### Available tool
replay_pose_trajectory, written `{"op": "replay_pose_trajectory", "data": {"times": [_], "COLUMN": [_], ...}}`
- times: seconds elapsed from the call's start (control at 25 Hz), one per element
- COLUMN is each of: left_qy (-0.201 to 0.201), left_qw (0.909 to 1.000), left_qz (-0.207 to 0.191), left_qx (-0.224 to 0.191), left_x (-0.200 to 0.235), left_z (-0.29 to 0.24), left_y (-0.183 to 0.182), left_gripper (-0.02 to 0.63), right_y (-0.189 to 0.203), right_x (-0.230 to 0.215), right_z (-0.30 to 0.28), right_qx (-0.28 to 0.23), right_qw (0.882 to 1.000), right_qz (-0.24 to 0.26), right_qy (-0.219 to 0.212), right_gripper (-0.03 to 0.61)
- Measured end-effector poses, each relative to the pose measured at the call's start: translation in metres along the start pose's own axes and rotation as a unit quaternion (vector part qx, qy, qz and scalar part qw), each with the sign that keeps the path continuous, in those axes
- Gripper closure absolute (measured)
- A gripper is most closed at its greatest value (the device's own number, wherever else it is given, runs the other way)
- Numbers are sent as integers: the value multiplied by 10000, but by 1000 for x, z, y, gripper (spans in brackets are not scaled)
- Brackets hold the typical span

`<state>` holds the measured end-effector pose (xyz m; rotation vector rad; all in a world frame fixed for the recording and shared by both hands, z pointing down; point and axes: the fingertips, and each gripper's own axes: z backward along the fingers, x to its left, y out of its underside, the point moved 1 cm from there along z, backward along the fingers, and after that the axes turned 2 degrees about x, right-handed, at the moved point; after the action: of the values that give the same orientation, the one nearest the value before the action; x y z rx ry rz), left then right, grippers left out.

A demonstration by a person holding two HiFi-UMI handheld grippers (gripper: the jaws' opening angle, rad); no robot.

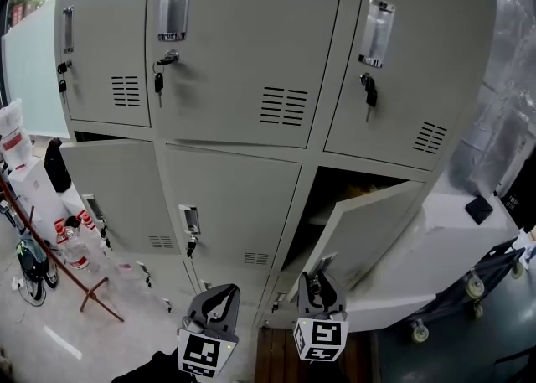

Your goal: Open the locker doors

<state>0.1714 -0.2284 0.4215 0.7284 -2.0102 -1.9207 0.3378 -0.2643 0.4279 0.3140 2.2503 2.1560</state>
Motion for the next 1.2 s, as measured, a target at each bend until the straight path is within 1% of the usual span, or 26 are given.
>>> {"op": "replay_pose_trajectory", "data": {"times": [0.24,0.56,1.0,1.2], "left_qy": [234,582,1122,1393], "left_qw": [9997,9981,9932,9896], "left_qz": [-18,-54,-77,-92], "left_qx": [-73,-191,-291,-347], "left_x": [-21,-46,-87,-106], "left_z": [7,11,14,12], "left_y": [-4,-10,-17,-20], "left_gripper": [589,589,589,589], "right_y": [2,7,14,19], "right_x": [-5,-16,-45,-60], "right_z": [26,65,120,143], "right_qx": [18,78,161,222], "right_qw": [9999,9988,9945,9908], "right_qz": [73,106,29,-7], "right_qy": [150,463,1034,1336], "right_gripper": [433,434,434,465]}}
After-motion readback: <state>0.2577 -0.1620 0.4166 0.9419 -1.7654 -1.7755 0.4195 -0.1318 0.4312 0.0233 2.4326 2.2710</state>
